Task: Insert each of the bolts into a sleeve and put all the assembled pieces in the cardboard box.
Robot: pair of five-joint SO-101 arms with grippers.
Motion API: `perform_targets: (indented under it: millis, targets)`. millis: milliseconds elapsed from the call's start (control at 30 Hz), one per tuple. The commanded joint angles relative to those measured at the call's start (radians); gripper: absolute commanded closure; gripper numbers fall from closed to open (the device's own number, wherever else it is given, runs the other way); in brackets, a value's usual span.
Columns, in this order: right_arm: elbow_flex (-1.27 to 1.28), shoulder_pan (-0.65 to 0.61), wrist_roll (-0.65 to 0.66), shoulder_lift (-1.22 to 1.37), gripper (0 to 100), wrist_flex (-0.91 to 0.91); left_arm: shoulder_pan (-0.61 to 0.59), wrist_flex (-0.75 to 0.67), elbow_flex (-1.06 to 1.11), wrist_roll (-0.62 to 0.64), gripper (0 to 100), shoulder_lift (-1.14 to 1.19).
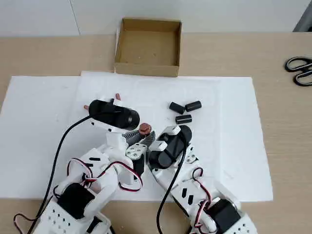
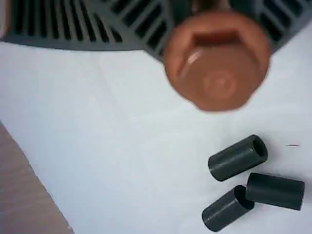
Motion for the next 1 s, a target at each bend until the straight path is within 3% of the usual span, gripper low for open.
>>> perform_targets:
  millis: [0,633,800,967]
  targets:
    - [-0.017,0.002,-0.006,-0.018,99.5,-0.024,-0.003,0.020,-0.001,-0.018,100,0.000]
    - [-0.015,0.002,-0.006,-0.018,99.5,-0.024,0.023,0.064,-0.007,-0.054,97,0.000]
    - [-0.015,0.002,-0.006,-0.018,99.5,-0.022,0.021,0.181,-0.065,-0.054,85,0.000]
    - [-0.015,0.002,-0.006,-0.018,99.5,-0.022,0.020,0.296,-0.134,-0.064,84,0.000]
